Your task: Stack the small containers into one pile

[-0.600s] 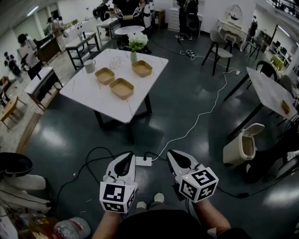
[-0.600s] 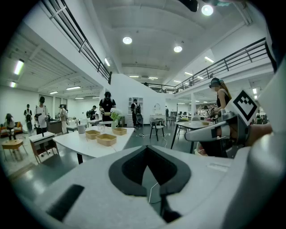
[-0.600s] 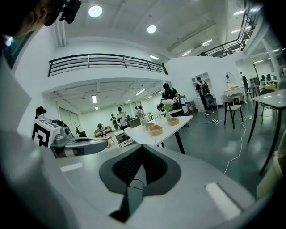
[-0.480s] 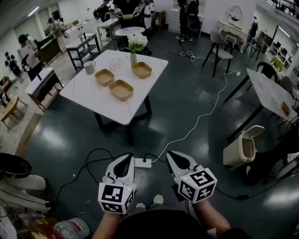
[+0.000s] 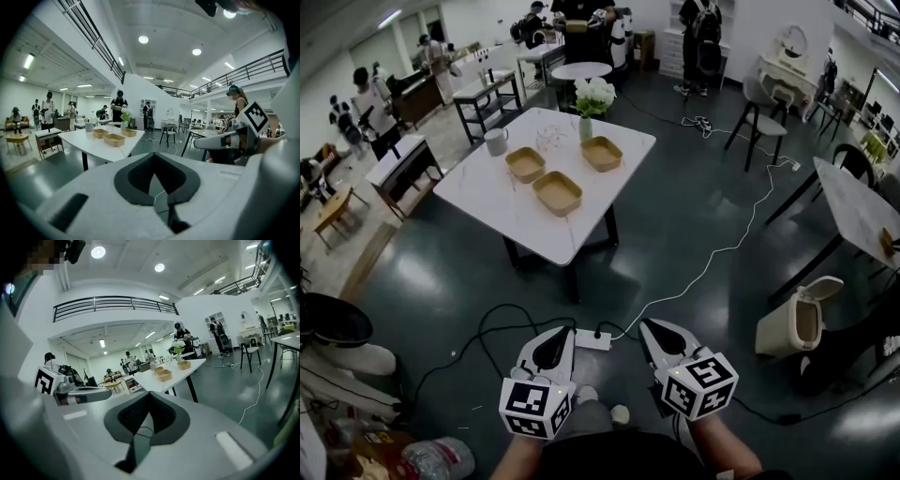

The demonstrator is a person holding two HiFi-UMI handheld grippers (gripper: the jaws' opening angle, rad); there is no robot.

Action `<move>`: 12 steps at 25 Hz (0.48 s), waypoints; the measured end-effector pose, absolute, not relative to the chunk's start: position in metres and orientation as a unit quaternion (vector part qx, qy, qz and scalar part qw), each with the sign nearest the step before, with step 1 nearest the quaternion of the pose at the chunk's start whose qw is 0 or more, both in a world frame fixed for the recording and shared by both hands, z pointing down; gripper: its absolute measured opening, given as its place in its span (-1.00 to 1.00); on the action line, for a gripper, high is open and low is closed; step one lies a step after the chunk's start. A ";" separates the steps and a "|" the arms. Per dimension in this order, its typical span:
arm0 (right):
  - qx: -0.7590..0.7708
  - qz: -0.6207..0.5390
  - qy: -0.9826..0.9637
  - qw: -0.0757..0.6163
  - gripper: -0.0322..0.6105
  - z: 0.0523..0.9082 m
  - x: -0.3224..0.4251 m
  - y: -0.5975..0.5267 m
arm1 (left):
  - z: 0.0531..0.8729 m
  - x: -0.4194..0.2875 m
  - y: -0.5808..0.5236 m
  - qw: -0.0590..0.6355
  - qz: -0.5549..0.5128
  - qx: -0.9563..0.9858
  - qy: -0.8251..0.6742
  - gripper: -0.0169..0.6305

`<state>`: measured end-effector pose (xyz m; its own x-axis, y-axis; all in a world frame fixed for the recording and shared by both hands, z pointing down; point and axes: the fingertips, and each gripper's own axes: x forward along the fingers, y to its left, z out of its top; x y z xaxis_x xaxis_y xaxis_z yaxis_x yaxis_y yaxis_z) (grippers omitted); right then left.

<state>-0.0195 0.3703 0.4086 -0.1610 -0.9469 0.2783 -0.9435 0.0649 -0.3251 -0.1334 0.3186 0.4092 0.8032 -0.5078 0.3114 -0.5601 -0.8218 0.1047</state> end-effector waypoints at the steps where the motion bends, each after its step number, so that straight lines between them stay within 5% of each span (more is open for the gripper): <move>1: -0.647 -0.219 0.731 0.003 -0.91 0.409 -0.018 0.368 | 0.409 -0.134 0.315 0.097 0.137 0.944 -0.286 -0.96; 12: -0.645 -0.231 0.728 -0.002 -0.91 0.419 0.005 0.316 | 0.419 -0.107 0.258 0.096 0.138 0.943 -0.286 -0.96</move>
<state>0.0051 0.3163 0.4188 -0.1672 -0.9388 0.3012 -0.9406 0.0604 -0.3341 -0.1068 0.2579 0.4186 0.7979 -0.5135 0.3157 -0.5667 -0.8174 0.1030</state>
